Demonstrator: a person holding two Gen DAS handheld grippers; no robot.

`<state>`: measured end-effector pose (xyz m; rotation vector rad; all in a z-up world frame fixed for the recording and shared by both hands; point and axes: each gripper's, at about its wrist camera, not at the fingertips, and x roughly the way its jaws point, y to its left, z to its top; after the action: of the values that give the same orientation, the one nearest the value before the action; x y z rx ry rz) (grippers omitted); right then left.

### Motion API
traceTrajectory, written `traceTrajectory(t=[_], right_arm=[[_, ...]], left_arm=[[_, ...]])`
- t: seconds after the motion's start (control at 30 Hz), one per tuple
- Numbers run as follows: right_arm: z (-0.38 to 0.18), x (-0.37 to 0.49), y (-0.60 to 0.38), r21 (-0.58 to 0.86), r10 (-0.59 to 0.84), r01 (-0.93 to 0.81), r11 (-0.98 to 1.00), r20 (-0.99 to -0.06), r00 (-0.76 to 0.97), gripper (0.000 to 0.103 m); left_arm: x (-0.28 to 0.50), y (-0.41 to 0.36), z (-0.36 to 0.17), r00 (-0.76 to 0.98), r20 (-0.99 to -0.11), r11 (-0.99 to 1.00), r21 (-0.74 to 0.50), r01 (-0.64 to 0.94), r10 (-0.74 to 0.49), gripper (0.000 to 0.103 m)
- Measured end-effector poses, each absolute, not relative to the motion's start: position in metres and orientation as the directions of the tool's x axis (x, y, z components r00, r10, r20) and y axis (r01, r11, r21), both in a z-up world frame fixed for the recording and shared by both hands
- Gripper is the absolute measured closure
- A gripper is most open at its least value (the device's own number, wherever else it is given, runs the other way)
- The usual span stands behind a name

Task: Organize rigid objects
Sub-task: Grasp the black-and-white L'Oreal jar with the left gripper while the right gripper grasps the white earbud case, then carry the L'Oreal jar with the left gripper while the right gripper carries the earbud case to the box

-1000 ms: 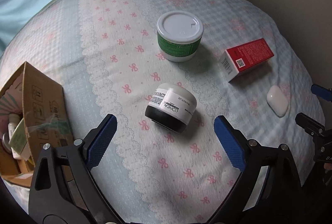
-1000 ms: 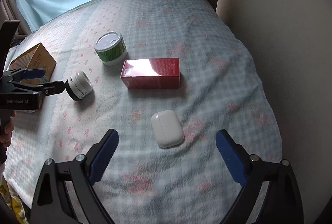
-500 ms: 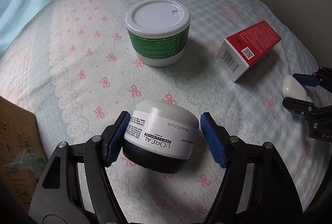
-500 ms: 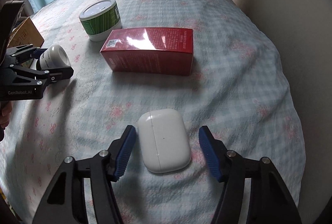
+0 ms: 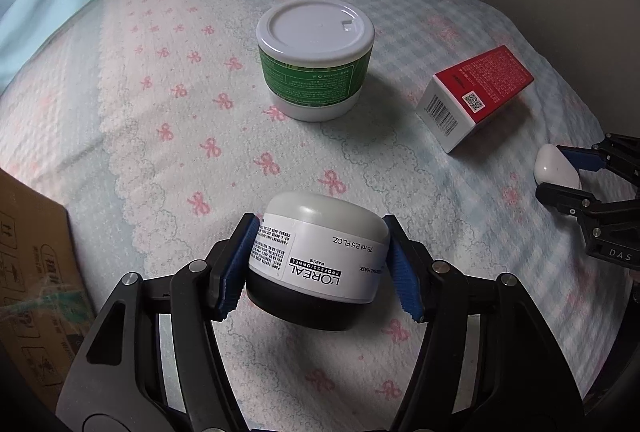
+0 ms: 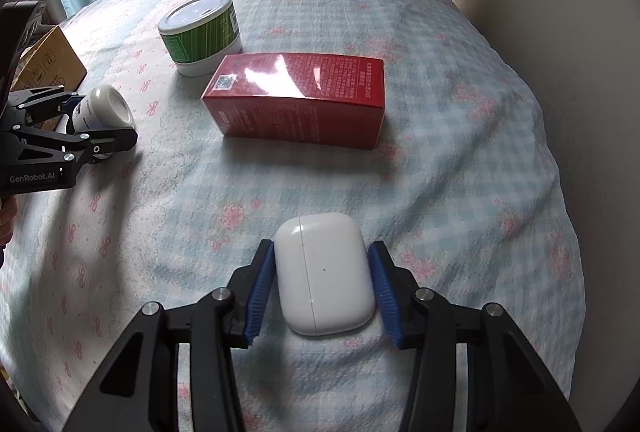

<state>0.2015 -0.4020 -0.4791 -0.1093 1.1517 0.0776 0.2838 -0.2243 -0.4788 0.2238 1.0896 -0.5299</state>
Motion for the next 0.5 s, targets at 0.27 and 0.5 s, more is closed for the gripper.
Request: traceTrajectory(t=[0.27,0.5], right_arm=[[-0.461,0.200,-0.398,-0.016,0.026,-0.095,0.995,-0.902,0.430,0.060],[-0.405,0.197,-0.391,0.018,0.048,-0.067,0.998,-0.874,0.484,0.060]], left_arm=[[0.283,-0.207,-0.450,0.387,-0.861,0.878,-0.130,0.460,-0.330,0.044],[0.275,-0.187,-0.382,0.458,-0.822,0.900,-0.142,0.413,-0.340,0.044]])
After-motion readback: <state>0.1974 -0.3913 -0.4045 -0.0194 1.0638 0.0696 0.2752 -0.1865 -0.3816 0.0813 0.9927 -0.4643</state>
